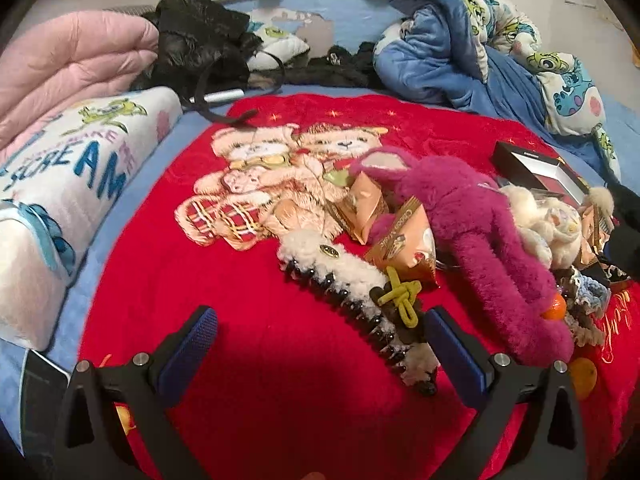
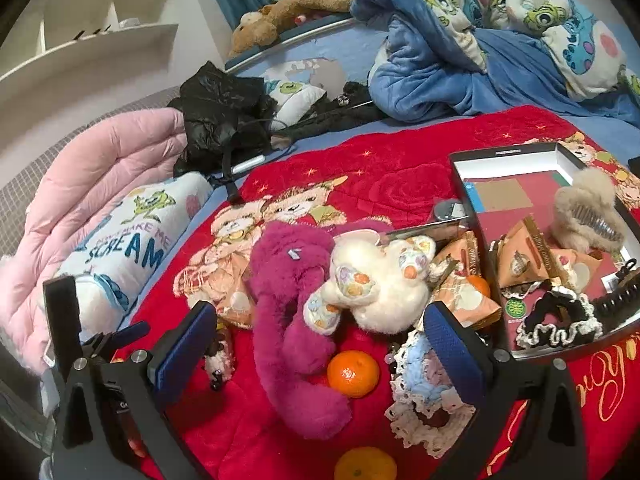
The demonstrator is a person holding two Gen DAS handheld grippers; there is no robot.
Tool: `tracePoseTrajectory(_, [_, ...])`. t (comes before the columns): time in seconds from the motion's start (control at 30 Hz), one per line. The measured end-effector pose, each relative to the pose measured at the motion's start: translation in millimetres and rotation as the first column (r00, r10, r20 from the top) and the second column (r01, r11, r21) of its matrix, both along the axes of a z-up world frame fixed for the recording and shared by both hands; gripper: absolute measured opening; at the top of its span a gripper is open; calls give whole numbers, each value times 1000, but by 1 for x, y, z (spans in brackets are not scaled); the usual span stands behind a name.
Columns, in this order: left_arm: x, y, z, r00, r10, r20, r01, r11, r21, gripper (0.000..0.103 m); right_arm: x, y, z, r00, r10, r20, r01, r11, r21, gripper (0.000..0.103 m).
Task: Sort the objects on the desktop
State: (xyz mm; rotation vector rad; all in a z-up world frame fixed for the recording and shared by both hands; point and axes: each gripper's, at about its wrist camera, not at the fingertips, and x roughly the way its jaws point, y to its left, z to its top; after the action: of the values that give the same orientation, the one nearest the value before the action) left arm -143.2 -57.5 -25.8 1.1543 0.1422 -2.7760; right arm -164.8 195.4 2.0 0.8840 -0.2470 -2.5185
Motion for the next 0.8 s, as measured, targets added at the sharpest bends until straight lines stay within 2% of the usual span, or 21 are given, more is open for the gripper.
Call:
tracePoseTrajectory(0.13, [-6, -1, -3, 1000, -12, 5, 12, 1000, 25, 103, -5, -11, -8, 999, 19, 29, -20, 999, 37, 103])
tracePoseTrajectory(0.33, [-12, 6, -7, 999, -27, 19, 26, 999, 30, 103, -8, -30, -11, 997, 69, 35, -71, 996, 53, 95])
tracePoseTrajectory(0.5, [-20, 9, -9, 999, -31, 26, 31, 999, 28, 103, -10, -44, -9, 990, 141, 30, -141, 990, 15, 89])
tracePoseTrajectory(0.63, [-29, 11, -14, 999, -23, 46, 23, 1000, 10, 103, -8, -62, -5, 977, 213, 2, -213, 977, -18, 89])
tracePoseTrajectory(0.8, [-31, -1, -21, 998, -12, 67, 7, 997, 76, 103, -7, -83, -11, 969, 248, 19, -248, 969, -1, 88])
